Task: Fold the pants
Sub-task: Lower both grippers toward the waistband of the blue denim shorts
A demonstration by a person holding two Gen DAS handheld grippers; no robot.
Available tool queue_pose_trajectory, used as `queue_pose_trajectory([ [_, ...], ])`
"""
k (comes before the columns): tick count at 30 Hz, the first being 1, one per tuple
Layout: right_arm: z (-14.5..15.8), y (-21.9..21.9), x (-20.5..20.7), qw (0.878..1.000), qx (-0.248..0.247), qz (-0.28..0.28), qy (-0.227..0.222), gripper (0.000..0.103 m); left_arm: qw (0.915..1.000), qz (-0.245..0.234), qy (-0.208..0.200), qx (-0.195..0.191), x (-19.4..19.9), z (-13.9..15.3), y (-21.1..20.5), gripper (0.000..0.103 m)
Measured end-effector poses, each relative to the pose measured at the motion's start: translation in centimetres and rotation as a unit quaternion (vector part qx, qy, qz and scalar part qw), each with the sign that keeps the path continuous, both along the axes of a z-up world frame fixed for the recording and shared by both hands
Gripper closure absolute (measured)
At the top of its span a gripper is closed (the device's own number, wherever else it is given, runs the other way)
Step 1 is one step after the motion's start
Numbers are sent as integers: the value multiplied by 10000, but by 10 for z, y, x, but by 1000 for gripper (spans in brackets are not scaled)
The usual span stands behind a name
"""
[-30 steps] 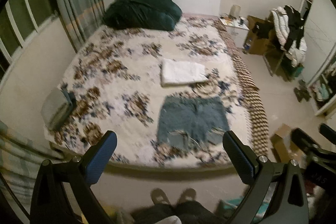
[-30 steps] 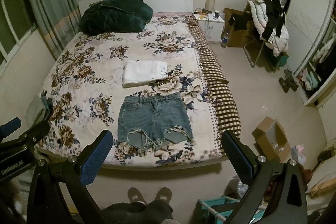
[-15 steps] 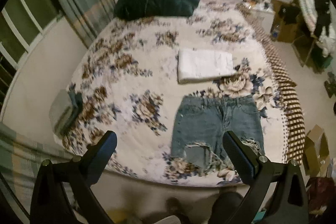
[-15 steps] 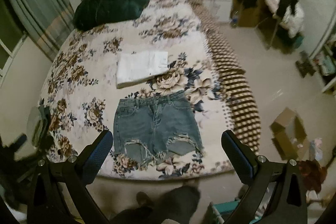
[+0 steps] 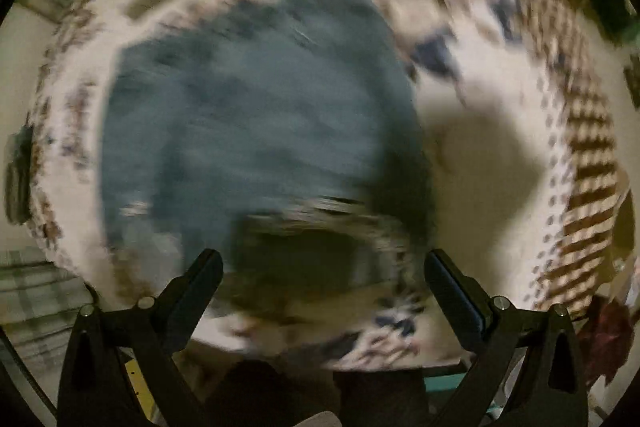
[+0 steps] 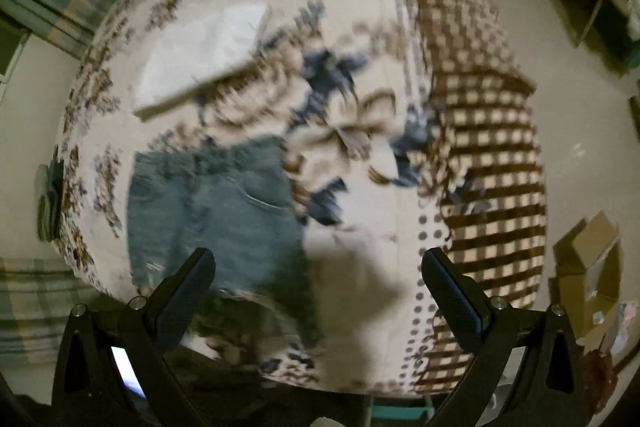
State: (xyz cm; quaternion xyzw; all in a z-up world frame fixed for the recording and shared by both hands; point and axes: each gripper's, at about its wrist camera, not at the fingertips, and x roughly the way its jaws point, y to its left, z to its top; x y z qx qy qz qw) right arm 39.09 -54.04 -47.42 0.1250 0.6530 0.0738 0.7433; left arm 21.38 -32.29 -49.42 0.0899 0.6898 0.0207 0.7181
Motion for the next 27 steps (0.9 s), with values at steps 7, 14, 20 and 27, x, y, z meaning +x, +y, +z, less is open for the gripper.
queue_pose_trajectory([
  [7, -104, 6, 10, 9963, 535, 473, 471, 0, 9993, -73, 337, -114, -7, -74, -21, 46],
  [14, -162, 67, 51, 9873, 1120, 840, 745, 1, 9953, 240, -114, -929, -19, -35, 21, 100],
  [20, -181, 120, 81, 9907, 741, 774, 836, 92, 9895, 536, -358, -1291, -25, -3, 83, 100],
  [27, -109, 159, 78, 9972, 392, 443, 447, 95, 9770, 885, -946, -1696, -42, 81, 184, 101],
])
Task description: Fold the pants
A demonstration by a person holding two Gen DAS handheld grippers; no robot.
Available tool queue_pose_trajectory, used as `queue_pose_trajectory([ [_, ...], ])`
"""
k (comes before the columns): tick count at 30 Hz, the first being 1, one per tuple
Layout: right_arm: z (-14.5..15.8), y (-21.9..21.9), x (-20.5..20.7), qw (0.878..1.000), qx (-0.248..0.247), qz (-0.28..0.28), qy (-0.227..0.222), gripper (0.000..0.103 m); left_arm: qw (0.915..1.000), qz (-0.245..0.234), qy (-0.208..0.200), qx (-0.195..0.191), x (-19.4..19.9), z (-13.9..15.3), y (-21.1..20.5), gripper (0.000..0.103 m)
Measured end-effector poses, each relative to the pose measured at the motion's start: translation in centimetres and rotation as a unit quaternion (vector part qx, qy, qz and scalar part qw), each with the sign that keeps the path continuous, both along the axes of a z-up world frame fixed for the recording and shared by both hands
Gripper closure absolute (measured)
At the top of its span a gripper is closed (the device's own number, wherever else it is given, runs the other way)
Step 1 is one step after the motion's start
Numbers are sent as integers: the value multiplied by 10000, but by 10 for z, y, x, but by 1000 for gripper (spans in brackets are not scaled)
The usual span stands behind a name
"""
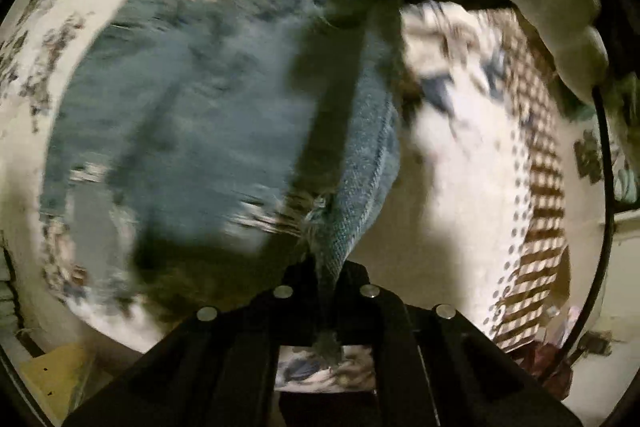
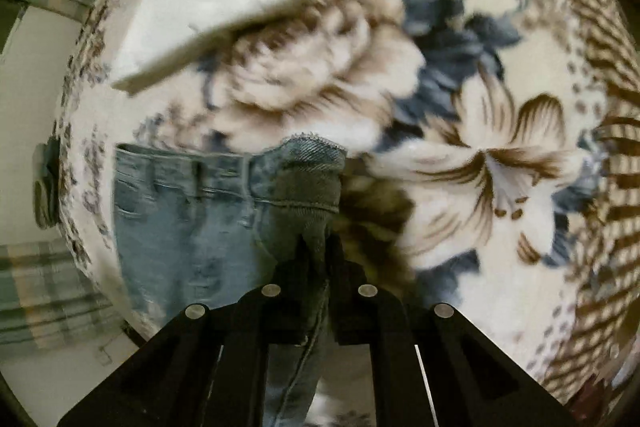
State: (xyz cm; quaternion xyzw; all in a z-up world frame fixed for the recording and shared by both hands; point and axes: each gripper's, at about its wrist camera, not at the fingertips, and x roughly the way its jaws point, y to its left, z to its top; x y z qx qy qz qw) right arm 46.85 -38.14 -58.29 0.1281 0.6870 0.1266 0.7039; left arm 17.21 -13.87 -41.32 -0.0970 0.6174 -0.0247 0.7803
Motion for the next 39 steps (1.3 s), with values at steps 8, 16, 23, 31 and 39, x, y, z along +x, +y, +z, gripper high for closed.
queue_pose_trajectory([
  [8, 86, 112, 3, 9996, -9, 161, -231, 95, 9940, 998, -305, -319, -9, 28, 98, 101],
  [16, 62, 288, 20, 9941, -507, 904, -304, 95, 9829, 1828, 60, -220, -1, -49, 169, 100],
  [23, 9, 349, 20, 9882, -974, 1177, -132, 95, 9733, 2256, 357, -248, -7, -103, 215, 100],
  [31, 10, 368, 18, 9850, -614, 1605, 136, 52, 9513, 3024, 574, -153, -28, -115, 231, 85],
  [39, 58, 291, -9, 9747, 342, 2207, -98, 1, 9179, 3928, 239, -508, -63, -74, 204, 10],
])
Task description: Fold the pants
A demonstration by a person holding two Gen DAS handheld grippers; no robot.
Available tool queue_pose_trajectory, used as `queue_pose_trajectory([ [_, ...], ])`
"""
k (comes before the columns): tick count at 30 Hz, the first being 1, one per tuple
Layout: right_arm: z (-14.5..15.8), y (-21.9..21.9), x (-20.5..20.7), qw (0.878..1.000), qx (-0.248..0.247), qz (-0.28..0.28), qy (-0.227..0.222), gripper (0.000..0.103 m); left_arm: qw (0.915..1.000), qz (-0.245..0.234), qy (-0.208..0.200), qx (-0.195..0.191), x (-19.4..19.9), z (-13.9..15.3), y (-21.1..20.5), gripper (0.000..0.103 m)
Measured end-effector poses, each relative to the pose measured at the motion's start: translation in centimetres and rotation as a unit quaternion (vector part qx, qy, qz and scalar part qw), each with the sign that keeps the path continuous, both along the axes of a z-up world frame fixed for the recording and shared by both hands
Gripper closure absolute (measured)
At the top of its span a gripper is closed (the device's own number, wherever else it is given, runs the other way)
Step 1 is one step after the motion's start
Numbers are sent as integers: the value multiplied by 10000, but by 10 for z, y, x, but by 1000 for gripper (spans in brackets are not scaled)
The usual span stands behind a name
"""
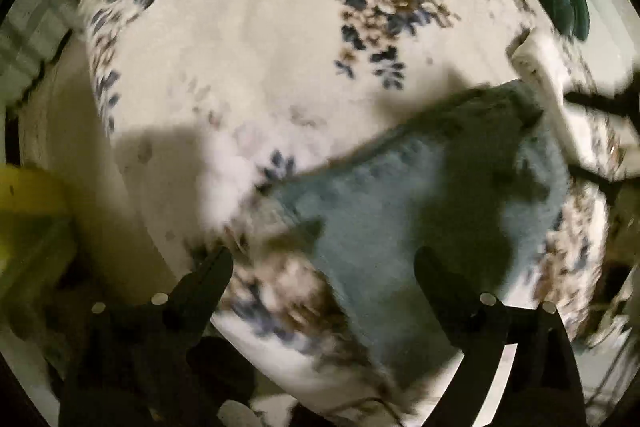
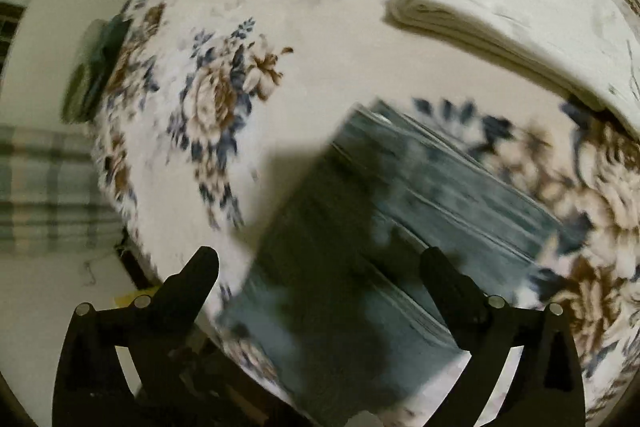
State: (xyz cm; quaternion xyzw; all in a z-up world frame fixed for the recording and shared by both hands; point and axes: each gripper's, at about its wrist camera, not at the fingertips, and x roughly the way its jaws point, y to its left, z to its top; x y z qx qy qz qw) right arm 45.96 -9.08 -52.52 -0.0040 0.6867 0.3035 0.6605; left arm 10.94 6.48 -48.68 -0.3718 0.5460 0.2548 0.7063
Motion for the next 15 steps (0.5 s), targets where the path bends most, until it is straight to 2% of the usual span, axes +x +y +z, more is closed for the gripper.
queue_pose_trajectory([
  [2, 3, -25, 0, 10000, -12, 76, 5, 1, 9996, 212, -62, -178, 0, 7, -19, 10],
  [6, 13, -66, 13, 9985, -146, 469, -229, 1, 9981, 566, -16, -253, -1, 11, -64, 10],
  [9, 9, -55, 34, 9937, -146, 937, -604, 1, 9959, 861, 171, -235, -6, 0, -86, 10],
  [12, -9, -16, 57, 9868, -321, 1400, -745, 3, 9915, 1235, 305, -263, -5, -13, -100, 10],
  [14, -25, 11, 65, 9815, -459, 1710, -733, 20, 9893, 1403, 330, -208, -6, -15, -106, 10],
  [15, -32, 22, 66, 9777, -505, 1886, -778, 50, 9886, 1461, 327, -186, -7, -15, -109, 10],
])
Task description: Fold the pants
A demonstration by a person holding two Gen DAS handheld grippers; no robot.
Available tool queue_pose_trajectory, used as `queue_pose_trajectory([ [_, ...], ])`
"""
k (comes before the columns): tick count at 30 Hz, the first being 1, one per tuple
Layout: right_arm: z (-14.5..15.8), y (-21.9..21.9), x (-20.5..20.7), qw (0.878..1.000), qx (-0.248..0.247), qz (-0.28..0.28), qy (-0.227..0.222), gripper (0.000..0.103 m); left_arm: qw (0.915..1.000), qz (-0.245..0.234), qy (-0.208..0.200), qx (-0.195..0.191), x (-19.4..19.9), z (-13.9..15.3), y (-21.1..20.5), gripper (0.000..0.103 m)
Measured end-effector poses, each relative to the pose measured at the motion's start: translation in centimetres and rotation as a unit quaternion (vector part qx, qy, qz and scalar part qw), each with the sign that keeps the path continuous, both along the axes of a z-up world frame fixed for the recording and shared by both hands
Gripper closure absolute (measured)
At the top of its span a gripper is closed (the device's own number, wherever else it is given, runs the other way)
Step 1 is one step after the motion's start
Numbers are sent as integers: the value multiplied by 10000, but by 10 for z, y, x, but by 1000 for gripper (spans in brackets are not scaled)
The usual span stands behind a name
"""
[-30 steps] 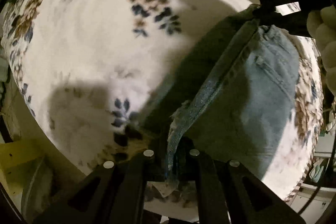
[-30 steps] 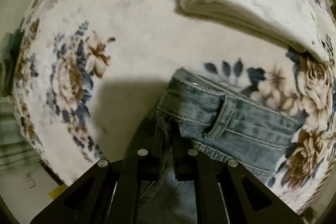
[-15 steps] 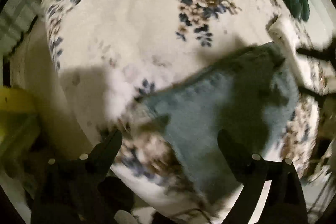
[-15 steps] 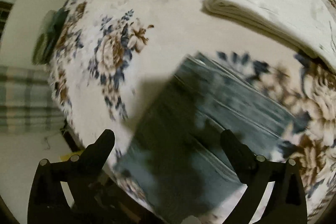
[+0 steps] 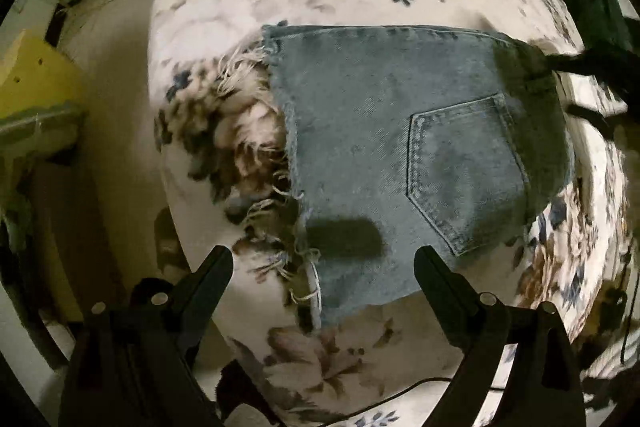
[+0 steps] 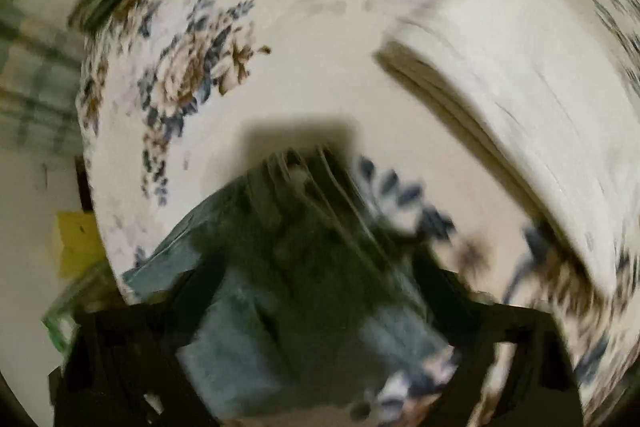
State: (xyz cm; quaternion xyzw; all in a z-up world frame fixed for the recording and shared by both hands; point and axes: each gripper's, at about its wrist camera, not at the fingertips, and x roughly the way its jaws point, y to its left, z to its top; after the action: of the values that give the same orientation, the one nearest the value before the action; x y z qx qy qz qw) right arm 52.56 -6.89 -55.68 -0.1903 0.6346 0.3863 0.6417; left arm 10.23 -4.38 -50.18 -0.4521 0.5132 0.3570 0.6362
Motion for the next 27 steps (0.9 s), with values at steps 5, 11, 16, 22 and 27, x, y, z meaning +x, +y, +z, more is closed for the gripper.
queue_pose_trajectory([
  [5, 1, 26, -11, 9968, -36, 509, -623, 88, 9997, 215, -88, -91, -6, 4, -13, 10],
  [11, 15, 28, -10, 9949, 321, 502, -815, 87, 9972, 517, -344, -422, -11, 6, -30, 10],
  [16, 14, -6, 1, 9991, 300, 100, -300, 37, 9893, 904, -728, -881, -14, 9, -36, 10],
  [22, 27, -109, -13, 9919, 878, -694, 605, 15, 9479, 2136, -1548, -1783, -21, -33, -39, 10],
  [27, -21, -153, -35, 9821, 804, -1037, 1353, 9, 9064, 3216, -1686, -2160, -25, -84, -35, 11],
])
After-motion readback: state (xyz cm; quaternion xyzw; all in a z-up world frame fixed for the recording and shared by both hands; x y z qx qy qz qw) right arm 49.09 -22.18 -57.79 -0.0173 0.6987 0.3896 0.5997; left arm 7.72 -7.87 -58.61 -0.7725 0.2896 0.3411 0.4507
